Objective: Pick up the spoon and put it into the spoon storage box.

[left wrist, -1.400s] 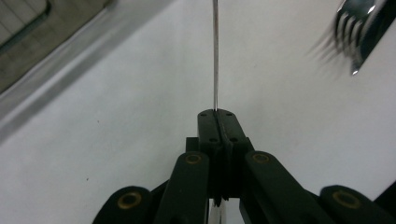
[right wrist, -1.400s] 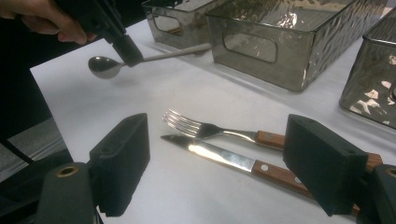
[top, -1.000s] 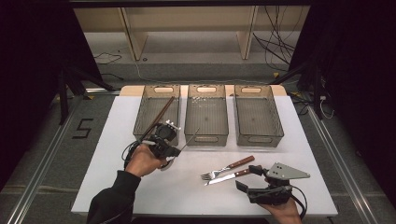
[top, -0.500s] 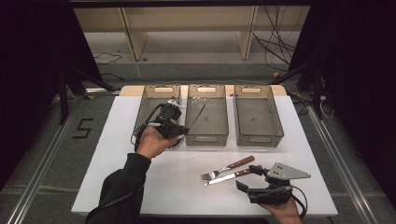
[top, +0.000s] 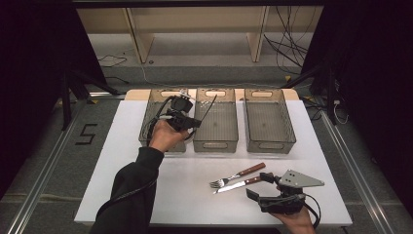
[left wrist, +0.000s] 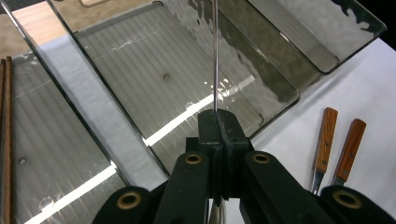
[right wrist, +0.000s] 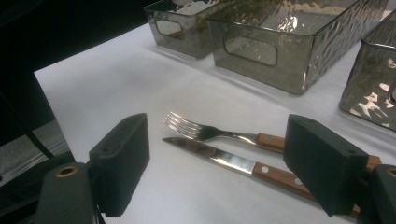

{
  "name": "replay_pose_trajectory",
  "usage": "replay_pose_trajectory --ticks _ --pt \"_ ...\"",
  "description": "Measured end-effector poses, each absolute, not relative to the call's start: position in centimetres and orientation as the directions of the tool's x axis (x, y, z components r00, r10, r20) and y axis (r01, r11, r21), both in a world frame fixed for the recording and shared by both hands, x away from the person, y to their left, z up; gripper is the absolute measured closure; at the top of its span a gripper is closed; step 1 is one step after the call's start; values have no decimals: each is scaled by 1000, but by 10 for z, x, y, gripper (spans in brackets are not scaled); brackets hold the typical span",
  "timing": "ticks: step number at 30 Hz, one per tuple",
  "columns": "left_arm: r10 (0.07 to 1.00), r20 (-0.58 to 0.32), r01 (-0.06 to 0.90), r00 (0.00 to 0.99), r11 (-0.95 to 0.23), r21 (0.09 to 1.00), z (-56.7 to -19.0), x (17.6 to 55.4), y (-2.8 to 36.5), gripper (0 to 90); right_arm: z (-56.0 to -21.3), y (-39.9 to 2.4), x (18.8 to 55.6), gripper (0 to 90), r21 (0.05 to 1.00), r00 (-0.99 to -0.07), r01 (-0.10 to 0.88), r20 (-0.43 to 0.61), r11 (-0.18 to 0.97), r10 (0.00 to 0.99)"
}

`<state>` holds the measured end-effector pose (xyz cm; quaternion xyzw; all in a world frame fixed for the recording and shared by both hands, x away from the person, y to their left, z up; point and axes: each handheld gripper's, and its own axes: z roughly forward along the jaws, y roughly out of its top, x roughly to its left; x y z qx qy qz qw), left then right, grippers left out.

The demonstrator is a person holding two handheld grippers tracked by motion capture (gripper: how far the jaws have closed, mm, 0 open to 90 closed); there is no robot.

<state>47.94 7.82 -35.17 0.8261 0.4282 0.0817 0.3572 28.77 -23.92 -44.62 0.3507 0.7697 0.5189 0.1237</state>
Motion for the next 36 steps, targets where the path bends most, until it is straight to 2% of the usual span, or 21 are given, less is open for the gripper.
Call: replay_pose_trajectory --ticks 11,36 --pt "770 -193 646 609 -340 683 -351 498 69 894 -446 -240 288 234 885 -724 413 176 215 667" --pt "802 -219 667 556 -274 693 -381 515 60 890 -446 -240 287 233 885 -728 412 176 217 663"
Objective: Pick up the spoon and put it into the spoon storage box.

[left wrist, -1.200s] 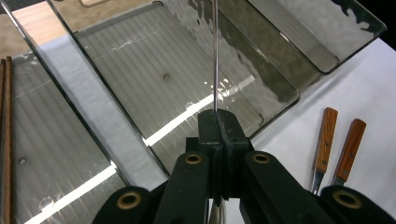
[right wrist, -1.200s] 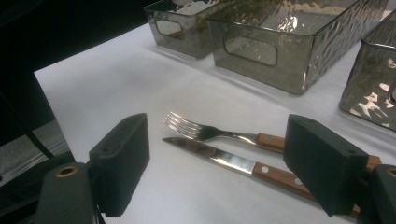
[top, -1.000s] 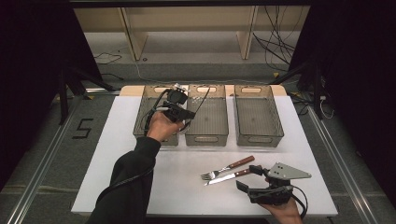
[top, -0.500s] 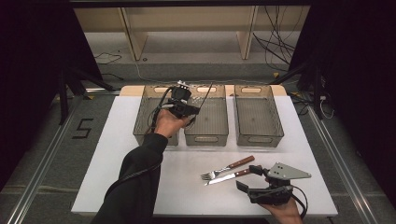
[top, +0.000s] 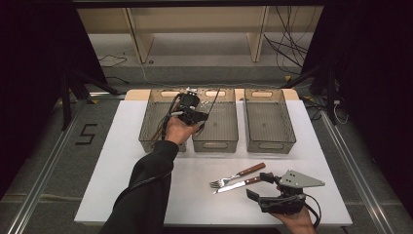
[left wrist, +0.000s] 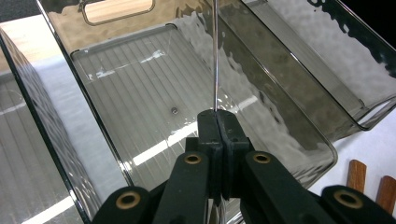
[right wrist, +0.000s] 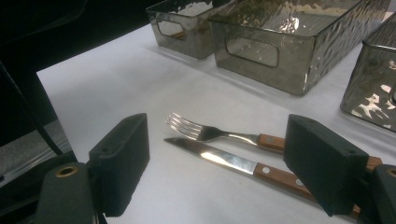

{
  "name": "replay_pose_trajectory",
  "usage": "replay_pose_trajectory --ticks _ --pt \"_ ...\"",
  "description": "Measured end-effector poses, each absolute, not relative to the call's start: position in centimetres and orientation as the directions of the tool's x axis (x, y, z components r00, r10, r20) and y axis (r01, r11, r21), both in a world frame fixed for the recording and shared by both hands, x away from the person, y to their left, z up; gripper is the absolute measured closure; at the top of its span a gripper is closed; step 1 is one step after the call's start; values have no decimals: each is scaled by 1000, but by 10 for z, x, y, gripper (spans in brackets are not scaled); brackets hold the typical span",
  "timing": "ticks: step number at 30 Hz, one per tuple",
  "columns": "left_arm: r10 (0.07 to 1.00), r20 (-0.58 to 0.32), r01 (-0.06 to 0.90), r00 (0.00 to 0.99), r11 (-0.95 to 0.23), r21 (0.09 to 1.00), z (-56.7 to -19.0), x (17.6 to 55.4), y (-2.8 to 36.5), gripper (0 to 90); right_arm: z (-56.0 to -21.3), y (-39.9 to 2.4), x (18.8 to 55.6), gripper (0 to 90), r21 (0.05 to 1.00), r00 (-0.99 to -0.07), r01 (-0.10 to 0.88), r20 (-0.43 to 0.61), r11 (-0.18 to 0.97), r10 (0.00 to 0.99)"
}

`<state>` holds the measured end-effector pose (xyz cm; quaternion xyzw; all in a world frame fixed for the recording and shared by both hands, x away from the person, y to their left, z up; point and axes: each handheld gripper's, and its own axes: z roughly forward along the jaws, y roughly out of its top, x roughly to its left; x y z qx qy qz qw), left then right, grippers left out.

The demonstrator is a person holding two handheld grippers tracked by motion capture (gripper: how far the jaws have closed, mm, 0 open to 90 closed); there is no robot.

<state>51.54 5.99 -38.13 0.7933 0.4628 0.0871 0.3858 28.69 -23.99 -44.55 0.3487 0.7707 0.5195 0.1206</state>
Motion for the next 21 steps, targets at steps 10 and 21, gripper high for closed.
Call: replay_pose_trajectory --ticks 10,21 --pt "812 -210 686 545 -288 668 -392 519 55 878 -446 -240 287 233 887 -729 409 176 215 662" --pt "804 -240 687 544 -263 677 -389 516 59 606 -445 -240 287 233 886 -730 410 176 216 660"
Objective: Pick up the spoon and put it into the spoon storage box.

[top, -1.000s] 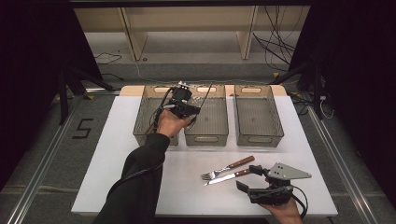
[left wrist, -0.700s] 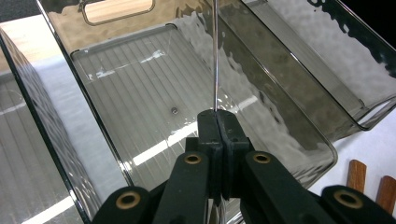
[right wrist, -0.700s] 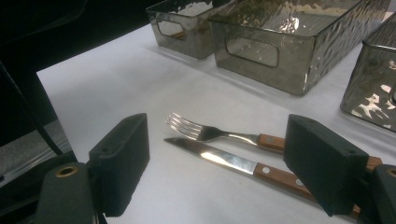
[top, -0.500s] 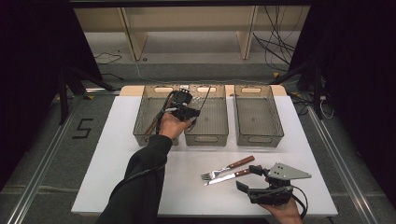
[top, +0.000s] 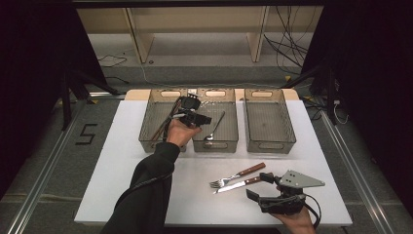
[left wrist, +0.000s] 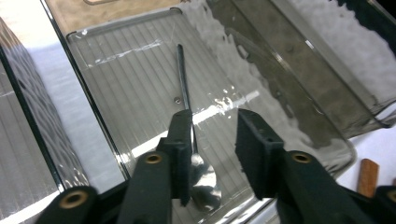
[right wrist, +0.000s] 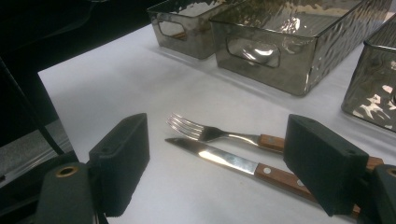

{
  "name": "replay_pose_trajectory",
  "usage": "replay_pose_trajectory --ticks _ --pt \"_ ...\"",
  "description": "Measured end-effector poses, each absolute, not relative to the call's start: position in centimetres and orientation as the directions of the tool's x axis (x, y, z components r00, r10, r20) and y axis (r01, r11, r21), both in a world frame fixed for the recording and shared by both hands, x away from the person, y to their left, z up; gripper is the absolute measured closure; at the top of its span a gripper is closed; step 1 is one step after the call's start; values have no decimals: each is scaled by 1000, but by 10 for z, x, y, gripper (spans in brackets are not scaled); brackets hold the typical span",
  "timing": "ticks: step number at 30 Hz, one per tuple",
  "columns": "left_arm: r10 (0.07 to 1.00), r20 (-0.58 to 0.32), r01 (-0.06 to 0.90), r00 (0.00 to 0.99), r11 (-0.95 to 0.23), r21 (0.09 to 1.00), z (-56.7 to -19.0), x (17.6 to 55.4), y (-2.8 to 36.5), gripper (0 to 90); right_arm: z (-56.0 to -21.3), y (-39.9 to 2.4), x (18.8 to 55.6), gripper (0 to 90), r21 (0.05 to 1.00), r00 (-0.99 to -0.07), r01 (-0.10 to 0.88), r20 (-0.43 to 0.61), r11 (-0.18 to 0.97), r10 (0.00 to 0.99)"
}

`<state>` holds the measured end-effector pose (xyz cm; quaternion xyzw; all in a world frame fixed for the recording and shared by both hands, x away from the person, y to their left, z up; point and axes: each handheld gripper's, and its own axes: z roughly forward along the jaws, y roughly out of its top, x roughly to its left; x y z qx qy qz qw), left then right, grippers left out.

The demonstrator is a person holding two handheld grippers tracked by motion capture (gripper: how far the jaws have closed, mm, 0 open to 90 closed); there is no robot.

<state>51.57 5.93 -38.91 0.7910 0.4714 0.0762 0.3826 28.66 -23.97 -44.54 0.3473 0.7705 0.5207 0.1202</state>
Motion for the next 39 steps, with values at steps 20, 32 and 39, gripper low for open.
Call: replay_pose_trajectory --ticks 20,32,39 --pt "718 -217 532 661 -244 811 -374 424 116 213 -444 -242 288 233 888 -721 413 181 205 669" --pt "708 -207 478 675 -206 854 -391 378 145 205 -441 -245 291 233 890 -718 409 177 203 673" --pt "732 -195 466 653 -185 865 -406 361 163 204 -435 -244 294 234 885 -738 401 158 238 656"
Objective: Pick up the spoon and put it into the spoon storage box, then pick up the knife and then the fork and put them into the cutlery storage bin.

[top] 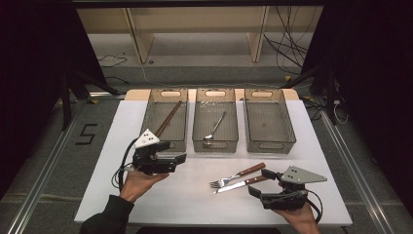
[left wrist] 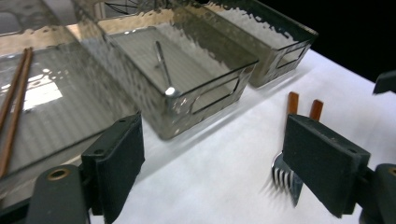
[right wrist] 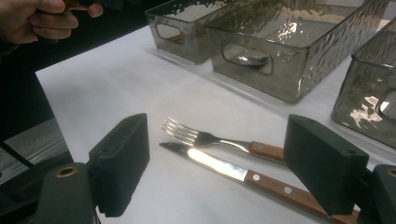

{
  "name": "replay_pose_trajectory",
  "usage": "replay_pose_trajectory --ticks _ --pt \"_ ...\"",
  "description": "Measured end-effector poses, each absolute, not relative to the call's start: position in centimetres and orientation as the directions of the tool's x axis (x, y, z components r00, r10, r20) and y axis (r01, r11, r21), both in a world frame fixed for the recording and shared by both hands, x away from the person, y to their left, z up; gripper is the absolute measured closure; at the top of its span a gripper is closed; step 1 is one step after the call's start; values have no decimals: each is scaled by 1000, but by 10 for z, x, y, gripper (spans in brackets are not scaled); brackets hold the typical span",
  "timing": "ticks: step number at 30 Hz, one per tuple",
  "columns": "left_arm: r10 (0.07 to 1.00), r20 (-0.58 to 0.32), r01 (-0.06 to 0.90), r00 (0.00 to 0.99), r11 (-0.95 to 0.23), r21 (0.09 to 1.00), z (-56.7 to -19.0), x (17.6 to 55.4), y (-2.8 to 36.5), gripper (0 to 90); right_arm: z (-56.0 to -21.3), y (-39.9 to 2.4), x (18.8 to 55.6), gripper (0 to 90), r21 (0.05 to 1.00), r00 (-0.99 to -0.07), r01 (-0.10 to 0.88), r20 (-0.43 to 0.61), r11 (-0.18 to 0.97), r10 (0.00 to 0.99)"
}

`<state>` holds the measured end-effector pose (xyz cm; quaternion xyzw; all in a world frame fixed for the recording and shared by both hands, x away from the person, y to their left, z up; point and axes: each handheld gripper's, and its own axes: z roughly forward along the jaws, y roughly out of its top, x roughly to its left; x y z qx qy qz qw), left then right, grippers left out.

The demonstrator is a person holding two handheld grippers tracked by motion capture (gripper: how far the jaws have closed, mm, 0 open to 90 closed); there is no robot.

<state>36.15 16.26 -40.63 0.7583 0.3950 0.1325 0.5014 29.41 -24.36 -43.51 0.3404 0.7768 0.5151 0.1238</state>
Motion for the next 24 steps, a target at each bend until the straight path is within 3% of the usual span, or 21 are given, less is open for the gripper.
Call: replay_pose_trajectory --ticks 8,24 --pt "738 -194 428 647 -141 893 -415 344 182 197 -427 -240 303 235 860 -770 390 108 330 628" --pt "753 -160 413 638 -159 897 -436 328 201 164 -422 -240 319 240 845 -740 417 102 335 664"
